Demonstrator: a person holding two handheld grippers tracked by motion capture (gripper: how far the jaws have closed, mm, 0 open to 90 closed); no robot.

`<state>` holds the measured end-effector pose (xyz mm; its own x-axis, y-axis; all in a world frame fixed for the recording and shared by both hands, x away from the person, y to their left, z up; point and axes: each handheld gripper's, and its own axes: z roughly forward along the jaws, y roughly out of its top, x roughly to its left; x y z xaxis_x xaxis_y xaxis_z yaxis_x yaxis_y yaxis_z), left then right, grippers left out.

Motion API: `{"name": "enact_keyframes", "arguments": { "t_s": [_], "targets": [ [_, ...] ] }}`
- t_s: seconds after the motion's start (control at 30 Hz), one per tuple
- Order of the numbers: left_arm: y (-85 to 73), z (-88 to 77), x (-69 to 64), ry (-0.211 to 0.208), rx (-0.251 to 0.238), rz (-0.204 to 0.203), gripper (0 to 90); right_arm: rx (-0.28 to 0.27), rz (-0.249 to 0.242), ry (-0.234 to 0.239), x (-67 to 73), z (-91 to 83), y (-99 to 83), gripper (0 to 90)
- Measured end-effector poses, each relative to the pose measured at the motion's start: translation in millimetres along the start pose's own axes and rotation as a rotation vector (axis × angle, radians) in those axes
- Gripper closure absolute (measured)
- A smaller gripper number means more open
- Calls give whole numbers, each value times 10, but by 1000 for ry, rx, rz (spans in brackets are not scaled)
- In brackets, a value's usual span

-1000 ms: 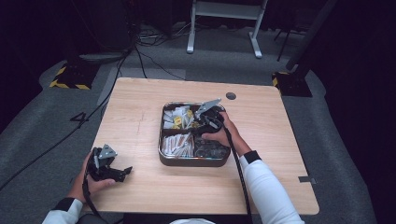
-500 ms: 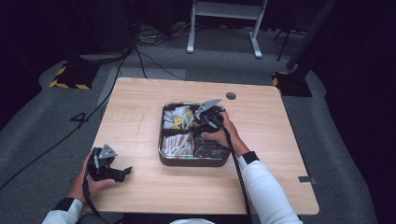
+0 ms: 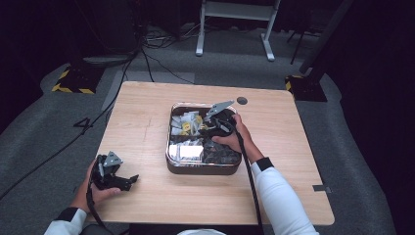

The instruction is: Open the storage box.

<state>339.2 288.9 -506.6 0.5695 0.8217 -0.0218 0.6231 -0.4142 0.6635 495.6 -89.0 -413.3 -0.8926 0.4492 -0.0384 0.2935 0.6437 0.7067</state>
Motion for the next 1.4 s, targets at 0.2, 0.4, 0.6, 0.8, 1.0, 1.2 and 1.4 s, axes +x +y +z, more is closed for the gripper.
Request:
{"name": "enact_keyframes", "arguments": {
  "t_s": [0.2,0.4,0.6,0.8,1.0,1.2,1.4],
  "targets": [
    [0,0,0,0,0,0,4,-2,-7,-7,-11,-81,22,593],
    [0,0,0,0,0,0,4,-7,-8,-18,-39,-173,6,593],
    [0,0,0,1,0,0,4,-13,-6,-30,-70,-297,-29,593],
    [0,0,0,0,0,0,4,-17,0,-45,-116,-418,-85,593],
    [0,0,0,0,0,0,4,-30,7,-59,-162,-556,-142,593],
    [0,0,0,0,0,0,3,-31,5,-65,-188,-703,-206,593],
    [0,0,0,0,0,0,4,-41,17,-71,-218,-794,-272,593]
  ]
}}
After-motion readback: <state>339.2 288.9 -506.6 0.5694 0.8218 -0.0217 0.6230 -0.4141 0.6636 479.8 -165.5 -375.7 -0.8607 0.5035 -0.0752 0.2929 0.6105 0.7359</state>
